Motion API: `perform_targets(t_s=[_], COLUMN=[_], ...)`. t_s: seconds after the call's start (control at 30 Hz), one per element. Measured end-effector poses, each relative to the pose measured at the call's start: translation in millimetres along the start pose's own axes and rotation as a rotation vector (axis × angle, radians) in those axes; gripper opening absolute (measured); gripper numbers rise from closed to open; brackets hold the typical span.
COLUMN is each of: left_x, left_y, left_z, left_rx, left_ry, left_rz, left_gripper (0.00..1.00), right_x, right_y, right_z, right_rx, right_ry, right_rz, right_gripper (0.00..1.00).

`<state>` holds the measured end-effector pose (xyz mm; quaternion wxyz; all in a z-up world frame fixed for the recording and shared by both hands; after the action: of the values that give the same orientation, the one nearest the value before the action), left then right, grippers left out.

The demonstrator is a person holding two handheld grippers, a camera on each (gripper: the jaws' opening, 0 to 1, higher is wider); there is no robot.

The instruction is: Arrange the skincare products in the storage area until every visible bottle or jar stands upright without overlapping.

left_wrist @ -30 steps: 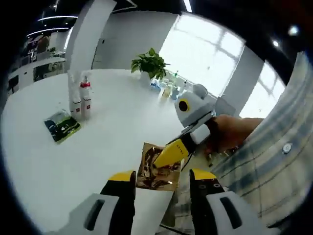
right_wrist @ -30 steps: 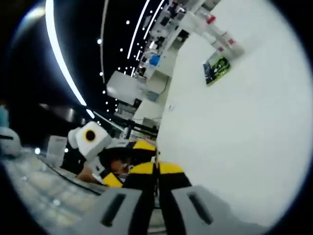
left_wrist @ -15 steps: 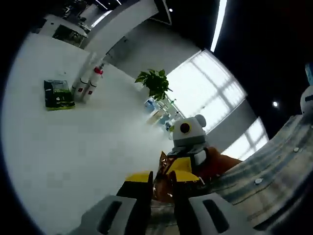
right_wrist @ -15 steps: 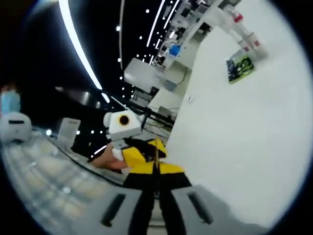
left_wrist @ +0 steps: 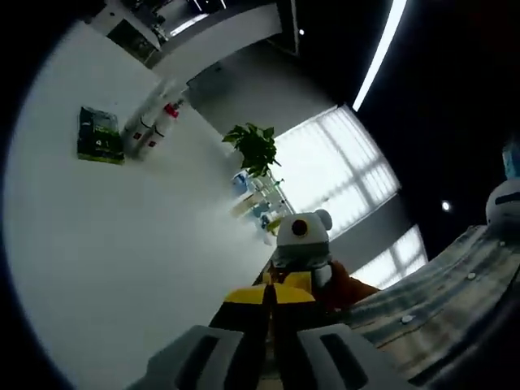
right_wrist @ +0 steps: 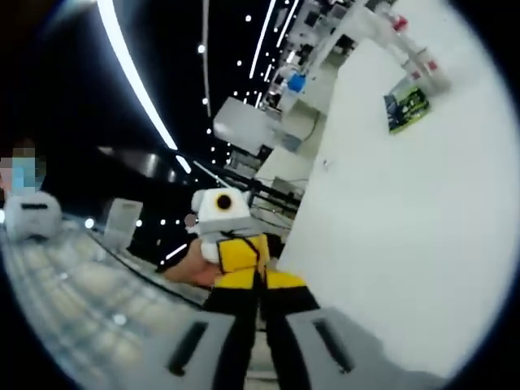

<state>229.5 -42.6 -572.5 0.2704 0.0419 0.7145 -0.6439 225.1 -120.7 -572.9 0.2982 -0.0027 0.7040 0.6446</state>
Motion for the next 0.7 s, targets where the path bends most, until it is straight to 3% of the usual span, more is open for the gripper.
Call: perform_targets(t_s=[0.1, 0.23, 0.47, 0.63, 0.7], left_x=[-11.1, -19.2, -11.3, -6.4, -0.3], left_y=[0.2, 3.4, 3.9, 1.7, -0.7], left_z=[-1.4, -5.3, -7.8, -4.6, -1.9], left_rx=[0.004, 0.004, 0.0, 0.007, 0.021], left_ry=[-0.104, -0.183, -0.173, -0.153, -0.115], left_rz=[-0.08, -0.141, -0.152, -0.181, -0.189], left_gripper=[0.0, 0.0, 0.0, 0.02, 0.03], right_x=[-1.3, -0.7, -13.7, -10.3, -10.3], right_y=[1.9, 0.7, 1.0, 4.1, 4.4], right_z=[1.7, 2.5, -1.8, -4.5, -5.1], right_rx=[-0.011, 0.009, 0.008, 0.008, 0.008], right_ry=[-0.023, -0.042, -0.142, -0.126, -0.132], right_rz=[0.014, 0.016, 0.064, 0.064, 0.068], right_gripper=[0.03, 0.02, 0.0, 0.0, 0.0])
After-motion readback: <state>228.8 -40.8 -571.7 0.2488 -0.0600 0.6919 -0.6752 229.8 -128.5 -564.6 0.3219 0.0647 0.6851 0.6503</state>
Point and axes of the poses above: the point that each gripper's makers call its tool centre point, and the gripper's own axes: z roughly forward along the fingers, y roughly to its left, x roughly out of its underside, the point moved 4 cm from there along -z, roughly backward along the fingers, and after that the axes turned 11 degrees about -y, right-handed, at the moved point
